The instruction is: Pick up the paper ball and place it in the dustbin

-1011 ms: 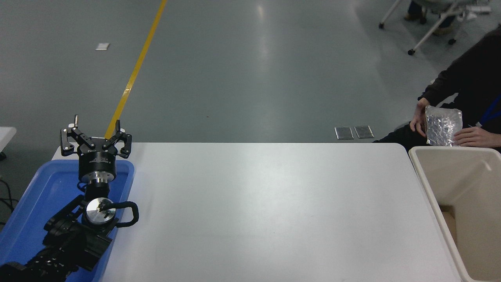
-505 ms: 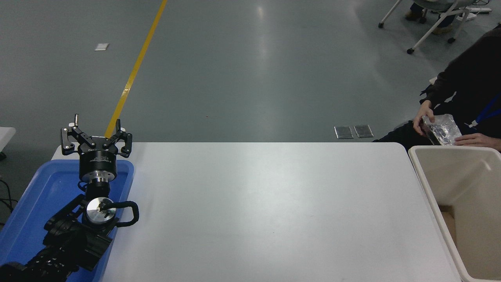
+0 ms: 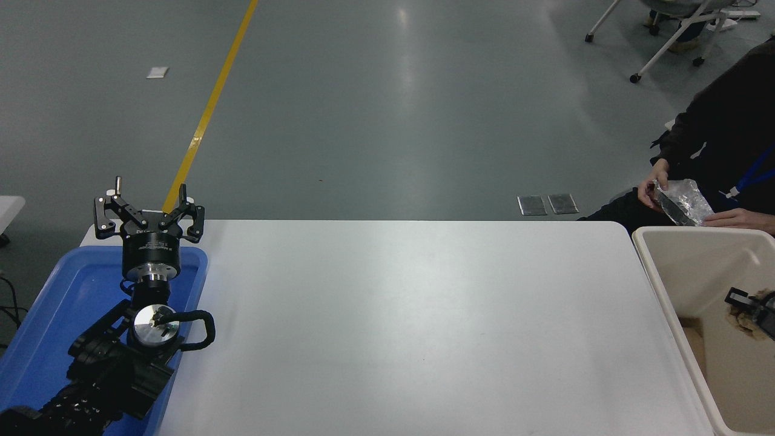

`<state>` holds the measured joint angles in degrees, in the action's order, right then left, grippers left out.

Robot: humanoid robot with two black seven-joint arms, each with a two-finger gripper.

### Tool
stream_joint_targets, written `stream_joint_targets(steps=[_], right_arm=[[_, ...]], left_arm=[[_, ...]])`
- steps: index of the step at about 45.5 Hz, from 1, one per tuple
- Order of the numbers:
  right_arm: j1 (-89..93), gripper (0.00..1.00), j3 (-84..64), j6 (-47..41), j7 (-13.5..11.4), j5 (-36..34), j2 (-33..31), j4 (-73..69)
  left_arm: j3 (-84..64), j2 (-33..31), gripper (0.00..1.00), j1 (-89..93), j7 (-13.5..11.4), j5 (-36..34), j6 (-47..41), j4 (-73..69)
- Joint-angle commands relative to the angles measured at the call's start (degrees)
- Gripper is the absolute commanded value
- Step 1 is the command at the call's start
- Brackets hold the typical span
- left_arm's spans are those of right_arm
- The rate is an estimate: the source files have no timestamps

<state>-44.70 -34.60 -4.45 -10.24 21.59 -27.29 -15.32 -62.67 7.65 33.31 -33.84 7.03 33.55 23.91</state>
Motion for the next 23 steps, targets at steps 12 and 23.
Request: stream_joint_targets(steps=[12, 23], right_arm=[[1.3, 1.00, 0.8, 1.5, 0.2, -0.6, -1.2, -2.9], [-4.4, 1.00, 0.2, 1.0, 0.3, -0.5, -6.1, -11.6]], left_arm=[[0.0, 0.0, 0.99, 0.0, 0.0, 0.0, 0.0, 0.0], [0.0, 0.0, 0.99, 0.0, 0.1, 0.0, 0.0, 0.0]])
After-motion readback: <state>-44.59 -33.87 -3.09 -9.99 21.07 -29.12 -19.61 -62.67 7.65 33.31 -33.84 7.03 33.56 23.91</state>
